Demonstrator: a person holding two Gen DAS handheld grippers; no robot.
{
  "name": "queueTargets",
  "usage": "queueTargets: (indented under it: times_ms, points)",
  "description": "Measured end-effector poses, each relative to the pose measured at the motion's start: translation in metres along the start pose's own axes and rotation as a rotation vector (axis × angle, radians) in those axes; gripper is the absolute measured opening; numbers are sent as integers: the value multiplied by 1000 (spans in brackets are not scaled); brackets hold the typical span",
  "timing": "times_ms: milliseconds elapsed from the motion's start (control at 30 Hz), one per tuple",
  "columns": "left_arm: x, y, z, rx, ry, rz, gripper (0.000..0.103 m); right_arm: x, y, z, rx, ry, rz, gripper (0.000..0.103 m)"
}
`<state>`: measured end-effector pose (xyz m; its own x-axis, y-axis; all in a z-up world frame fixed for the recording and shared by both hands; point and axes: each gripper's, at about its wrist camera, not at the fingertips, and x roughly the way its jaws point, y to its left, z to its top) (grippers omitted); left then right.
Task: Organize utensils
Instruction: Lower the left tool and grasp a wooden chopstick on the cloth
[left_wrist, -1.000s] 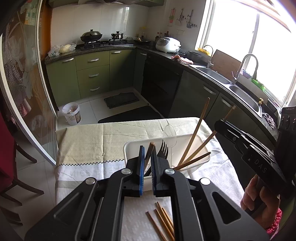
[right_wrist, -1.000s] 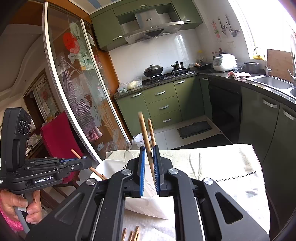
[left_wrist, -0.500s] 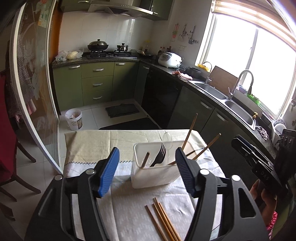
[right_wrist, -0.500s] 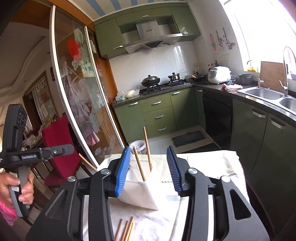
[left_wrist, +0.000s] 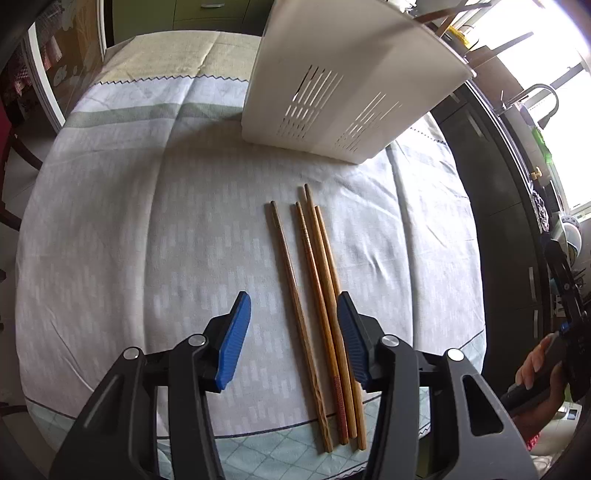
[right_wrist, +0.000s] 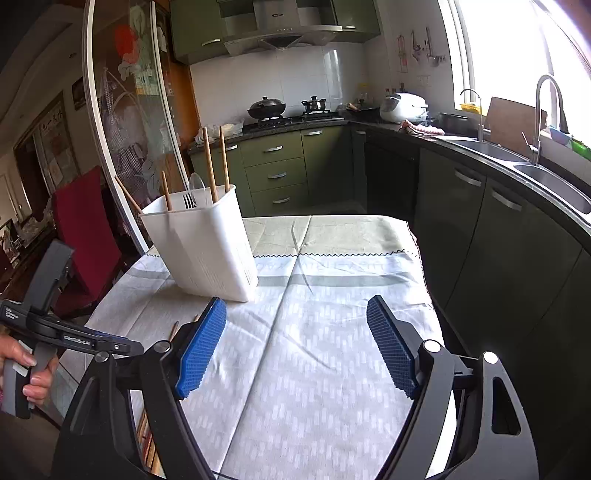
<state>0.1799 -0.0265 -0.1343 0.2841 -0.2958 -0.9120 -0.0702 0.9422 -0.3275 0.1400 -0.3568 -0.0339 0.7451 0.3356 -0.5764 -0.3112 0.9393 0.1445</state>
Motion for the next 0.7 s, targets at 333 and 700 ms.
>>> queueTargets:
  times_ms: [333,700]
  points:
    - [30,-15,-1,32,1,161,26,-2,-14,-7,36,5,11,78]
    - [29,-11,-2,117,-25,237,8,34,51,-20,-108,101,49,77]
